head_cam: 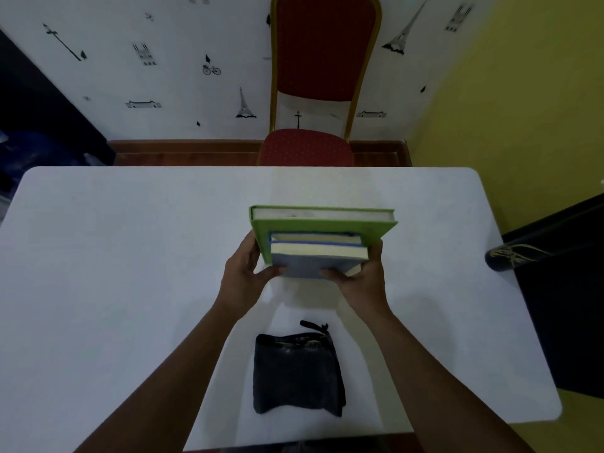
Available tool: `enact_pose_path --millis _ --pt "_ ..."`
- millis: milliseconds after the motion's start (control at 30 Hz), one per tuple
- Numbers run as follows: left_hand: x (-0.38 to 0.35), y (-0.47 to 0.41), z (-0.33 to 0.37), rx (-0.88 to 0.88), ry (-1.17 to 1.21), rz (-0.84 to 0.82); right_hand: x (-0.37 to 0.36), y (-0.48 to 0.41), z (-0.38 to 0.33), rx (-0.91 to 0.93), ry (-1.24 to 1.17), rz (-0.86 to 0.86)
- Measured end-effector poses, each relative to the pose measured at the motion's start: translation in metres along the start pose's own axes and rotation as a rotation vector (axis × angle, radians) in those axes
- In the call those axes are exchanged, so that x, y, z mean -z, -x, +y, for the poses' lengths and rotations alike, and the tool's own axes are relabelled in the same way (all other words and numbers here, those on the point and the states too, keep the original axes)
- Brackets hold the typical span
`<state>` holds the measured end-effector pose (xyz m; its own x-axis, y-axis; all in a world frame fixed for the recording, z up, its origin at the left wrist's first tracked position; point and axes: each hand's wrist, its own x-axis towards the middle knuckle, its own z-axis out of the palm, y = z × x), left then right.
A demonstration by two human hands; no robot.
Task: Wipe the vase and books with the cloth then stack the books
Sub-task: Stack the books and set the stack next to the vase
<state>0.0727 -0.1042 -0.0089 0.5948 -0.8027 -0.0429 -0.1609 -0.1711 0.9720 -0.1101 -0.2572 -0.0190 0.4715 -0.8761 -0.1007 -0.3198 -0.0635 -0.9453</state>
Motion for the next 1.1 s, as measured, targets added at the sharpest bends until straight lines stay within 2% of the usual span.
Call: enact_pose_path --millis 167,433,667,800,900,1000,1100 --pt "-0.011 0.009 -0.009 0.002 -0.134 0.004 -0.002 0.001 0.004 -0.036 0.056 -0.029" --pt "-0.016 0.004 0.005 -0.009 -0.173 0.063 -0.002 -0.004 0.002 -0.063 0.028 -0.011" --pt "-0.02 0.006 -0.011 0.081 -0.143 0.009 -0.004 0.0 0.009 -0.089 0.045 -0.023" --pt "-0.017 0.0 -0.013 0.069 -0.157 0.014 -0.001 -0.004 0.013 -0.122 0.03 -0.035" --pt "-0.019 -0.003 -0.006 0.045 -0.166 0.017 0.006 -0.013 0.012 -0.147 -0.007 -0.049" --pt "-0.033 -0.011 0.008 0.103 -0.186 0.037 0.023 -0.022 0.014 -0.171 -0.05 -0.076" --pt "-0.053 -0.02 0.022 0.13 -0.191 -0.01 0.048 -0.03 0.02 -0.208 -0.07 -0.083"
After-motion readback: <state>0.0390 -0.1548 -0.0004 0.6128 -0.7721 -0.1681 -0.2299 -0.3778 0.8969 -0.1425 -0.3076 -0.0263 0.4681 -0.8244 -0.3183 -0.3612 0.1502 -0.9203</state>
